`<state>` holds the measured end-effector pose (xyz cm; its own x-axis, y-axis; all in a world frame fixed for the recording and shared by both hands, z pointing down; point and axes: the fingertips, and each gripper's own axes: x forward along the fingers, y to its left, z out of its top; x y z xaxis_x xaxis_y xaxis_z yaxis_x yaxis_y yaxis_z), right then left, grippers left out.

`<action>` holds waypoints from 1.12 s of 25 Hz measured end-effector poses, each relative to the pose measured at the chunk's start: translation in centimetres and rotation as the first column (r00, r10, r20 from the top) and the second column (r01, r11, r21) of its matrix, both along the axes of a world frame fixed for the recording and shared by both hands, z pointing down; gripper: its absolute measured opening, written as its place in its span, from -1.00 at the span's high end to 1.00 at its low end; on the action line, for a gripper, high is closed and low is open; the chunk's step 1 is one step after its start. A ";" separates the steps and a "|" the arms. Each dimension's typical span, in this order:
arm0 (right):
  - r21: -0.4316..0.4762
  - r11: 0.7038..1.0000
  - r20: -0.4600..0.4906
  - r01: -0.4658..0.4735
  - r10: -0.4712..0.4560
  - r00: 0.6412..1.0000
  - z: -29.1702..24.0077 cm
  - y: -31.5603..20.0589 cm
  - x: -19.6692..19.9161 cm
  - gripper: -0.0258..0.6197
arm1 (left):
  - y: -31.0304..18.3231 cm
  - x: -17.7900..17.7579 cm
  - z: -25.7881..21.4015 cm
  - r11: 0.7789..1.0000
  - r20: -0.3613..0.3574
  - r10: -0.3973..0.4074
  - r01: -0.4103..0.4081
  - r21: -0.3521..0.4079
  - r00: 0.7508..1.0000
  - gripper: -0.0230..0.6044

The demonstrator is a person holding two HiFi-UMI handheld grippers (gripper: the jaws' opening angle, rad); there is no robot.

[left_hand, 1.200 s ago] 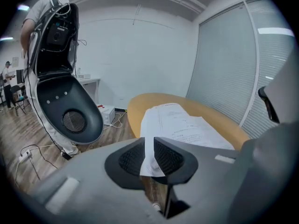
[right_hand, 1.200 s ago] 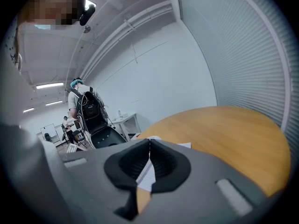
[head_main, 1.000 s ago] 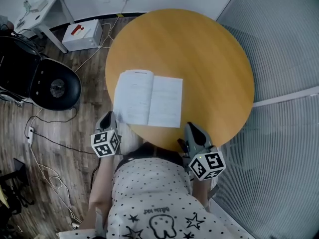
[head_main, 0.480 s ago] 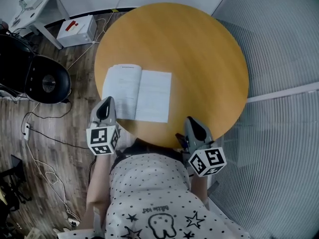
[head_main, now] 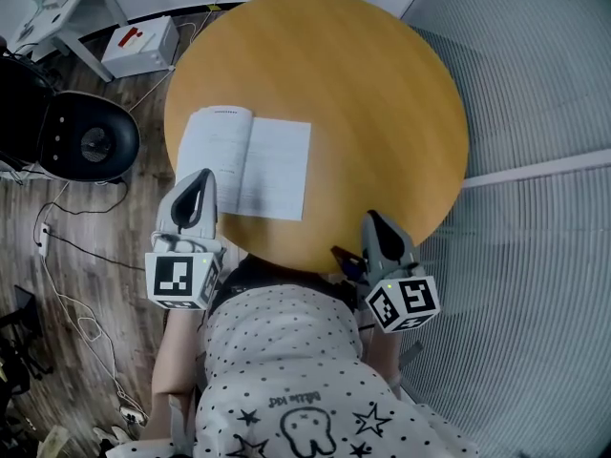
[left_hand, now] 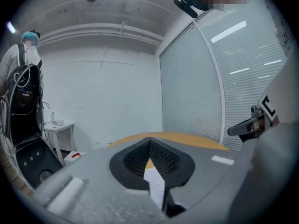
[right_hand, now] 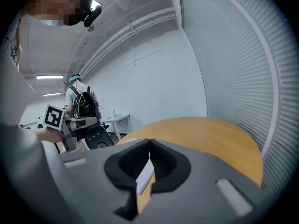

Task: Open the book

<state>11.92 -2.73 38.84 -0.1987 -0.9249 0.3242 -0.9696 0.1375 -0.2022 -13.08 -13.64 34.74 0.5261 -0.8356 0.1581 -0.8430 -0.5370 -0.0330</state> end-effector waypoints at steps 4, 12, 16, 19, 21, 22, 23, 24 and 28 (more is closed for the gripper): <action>0.012 1.000 0.002 -0.004 0.004 1.000 0.7 1.0 1.2 0.91 | 1.9 1.4 -0.9 1.000 -0.001 0.006 -0.006 0.027 1.000 0.90; 0.029 0.999 -0.007 -0.021 0.021 1.000 -0.3 3.1 4.0 0.91 | 5.5 5.3 -2.1 0.998 -0.014 0.066 -0.065 0.025 0.998 0.90; 0.034 0.999 -0.011 -0.007 0.007 1.000 -0.6 3.6 4.3 0.91 | 6.5 6.3 -2.4 0.997 -0.013 0.075 -0.075 0.012 0.997 0.90; 0.037 0.999 -0.014 0.005 -0.004 1.000 -0.5 3.8 4.5 0.91 | 7.3 7.3 -2.3 0.996 -0.030 0.094 -0.094 0.005 0.995 0.90; 0.039 0.999 -0.015 0.007 -0.007 1.000 -0.5 4.0 4.7 0.91 | 7.8 7.7 -1.9 0.996 -0.028 0.091 -0.091 -0.017 0.995 0.90; 0.041 0.999 -0.016 0.007 -0.006 1.000 -0.6 4.0 4.8 0.91 | 8.0 7.9 -1.8 0.996 -0.029 0.089 -0.090 -0.027 0.996 0.90; 0.044 0.999 -0.017 0.006 -0.005 1.000 -0.7 4.1 4.9 0.91 | 8.1 8.2 -1.7 0.995 -0.031 0.090 -0.091 -0.033 0.996 0.90; 0.046 0.999 -0.016 0.003 -0.002 1.000 -0.7 4.1 5.0 0.91 | 8.2 8.5 -1.7 0.995 -0.032 0.092 -0.094 -0.035 0.995 0.90; 0.047 0.999 -0.005 -0.016 0.016 1.000 -0.4 4.3 5.8 0.91 | 8.8 9.6 -1.1 0.993 -0.033 0.109 -0.110 -0.047 0.994 0.90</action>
